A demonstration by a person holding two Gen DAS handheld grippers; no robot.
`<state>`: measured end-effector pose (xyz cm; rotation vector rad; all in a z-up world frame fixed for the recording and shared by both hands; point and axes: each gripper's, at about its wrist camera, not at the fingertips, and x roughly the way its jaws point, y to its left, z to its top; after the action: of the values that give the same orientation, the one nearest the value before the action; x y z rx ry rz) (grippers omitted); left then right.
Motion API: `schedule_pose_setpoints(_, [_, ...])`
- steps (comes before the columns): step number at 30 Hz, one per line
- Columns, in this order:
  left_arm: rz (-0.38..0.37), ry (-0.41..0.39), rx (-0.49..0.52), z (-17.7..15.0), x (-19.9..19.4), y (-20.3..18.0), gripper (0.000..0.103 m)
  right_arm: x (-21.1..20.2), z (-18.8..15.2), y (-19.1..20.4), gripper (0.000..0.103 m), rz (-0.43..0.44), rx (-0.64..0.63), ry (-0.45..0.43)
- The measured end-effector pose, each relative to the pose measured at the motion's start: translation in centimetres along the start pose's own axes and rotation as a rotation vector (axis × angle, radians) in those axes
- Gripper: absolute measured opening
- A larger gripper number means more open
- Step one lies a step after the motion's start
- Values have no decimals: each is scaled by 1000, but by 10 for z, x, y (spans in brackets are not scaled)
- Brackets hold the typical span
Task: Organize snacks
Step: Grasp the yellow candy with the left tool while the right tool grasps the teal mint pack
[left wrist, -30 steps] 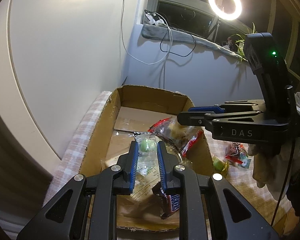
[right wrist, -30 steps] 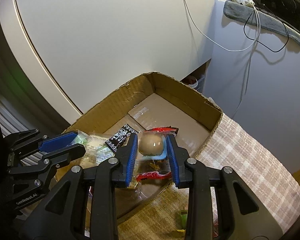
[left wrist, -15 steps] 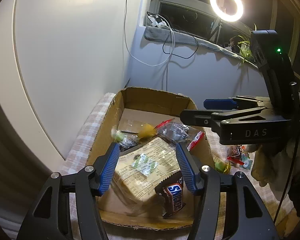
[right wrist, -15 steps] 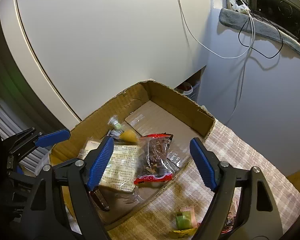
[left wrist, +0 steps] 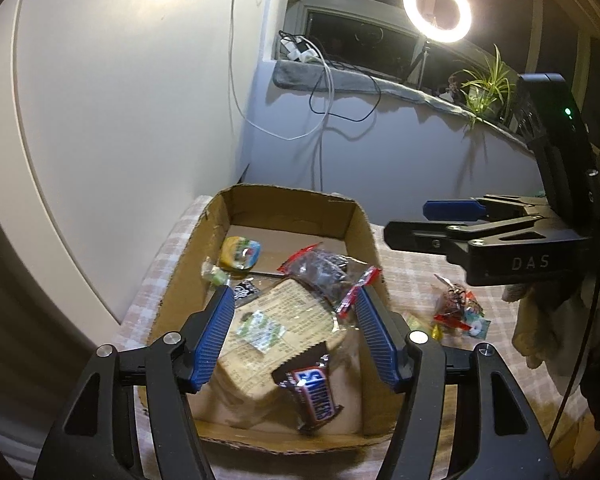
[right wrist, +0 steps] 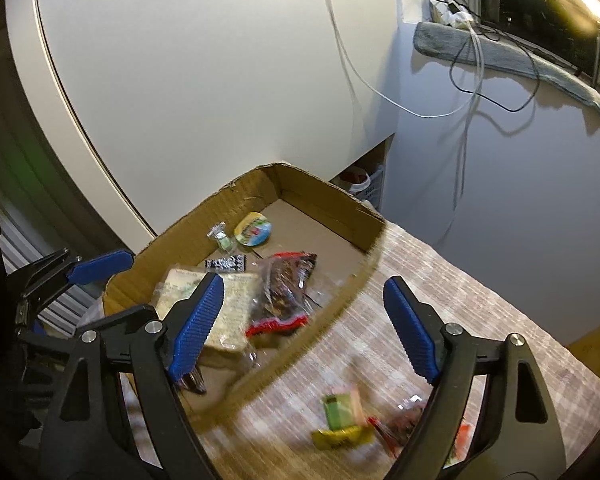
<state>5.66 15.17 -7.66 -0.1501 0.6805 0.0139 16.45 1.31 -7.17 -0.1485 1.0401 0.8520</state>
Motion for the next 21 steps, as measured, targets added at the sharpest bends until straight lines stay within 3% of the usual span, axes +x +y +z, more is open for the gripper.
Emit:
schedule_pose_setpoints(18, [-150, 46, 93, -13, 8, -79, 63, -55, -75, -81, 85, -102, 82, 42])
schedule_pose_setpoints(21, [-180, 65, 117, -17, 13, -95, 58, -56, -89, -94, 84, -109, 108, 64])
